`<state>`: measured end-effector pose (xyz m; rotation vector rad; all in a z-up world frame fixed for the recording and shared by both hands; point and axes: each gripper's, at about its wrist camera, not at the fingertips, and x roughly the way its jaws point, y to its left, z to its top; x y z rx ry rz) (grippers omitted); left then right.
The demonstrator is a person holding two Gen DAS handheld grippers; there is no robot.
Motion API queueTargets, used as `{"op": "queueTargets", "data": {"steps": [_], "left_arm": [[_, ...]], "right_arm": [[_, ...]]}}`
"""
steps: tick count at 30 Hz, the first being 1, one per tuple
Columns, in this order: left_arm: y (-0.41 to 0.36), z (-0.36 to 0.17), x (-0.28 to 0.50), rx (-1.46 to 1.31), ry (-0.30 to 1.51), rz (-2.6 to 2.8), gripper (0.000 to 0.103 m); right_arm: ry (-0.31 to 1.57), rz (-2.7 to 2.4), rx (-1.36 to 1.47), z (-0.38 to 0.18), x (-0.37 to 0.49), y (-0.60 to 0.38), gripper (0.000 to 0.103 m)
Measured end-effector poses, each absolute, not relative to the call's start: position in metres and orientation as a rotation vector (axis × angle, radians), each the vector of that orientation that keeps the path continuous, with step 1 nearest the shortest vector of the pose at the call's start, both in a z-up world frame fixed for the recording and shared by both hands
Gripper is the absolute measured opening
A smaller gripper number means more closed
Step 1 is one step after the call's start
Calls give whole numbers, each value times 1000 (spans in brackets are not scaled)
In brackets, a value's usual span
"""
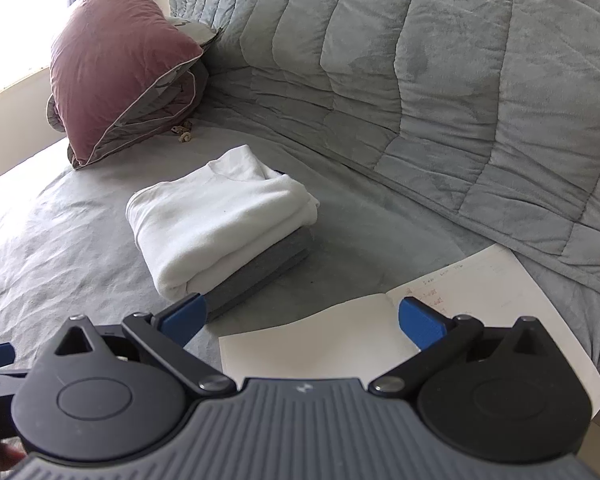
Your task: Fold clothes
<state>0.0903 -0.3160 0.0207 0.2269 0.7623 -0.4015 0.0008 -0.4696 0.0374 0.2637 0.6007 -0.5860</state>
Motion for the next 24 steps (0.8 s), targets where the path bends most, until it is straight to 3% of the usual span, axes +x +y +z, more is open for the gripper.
{"op": "queueTargets", "data": {"steps": [24], "left_arm": [[-208,57,5,75,746,-399,102]], "right_arm": [[508,-480,140,85,-62,-375,103]]}}
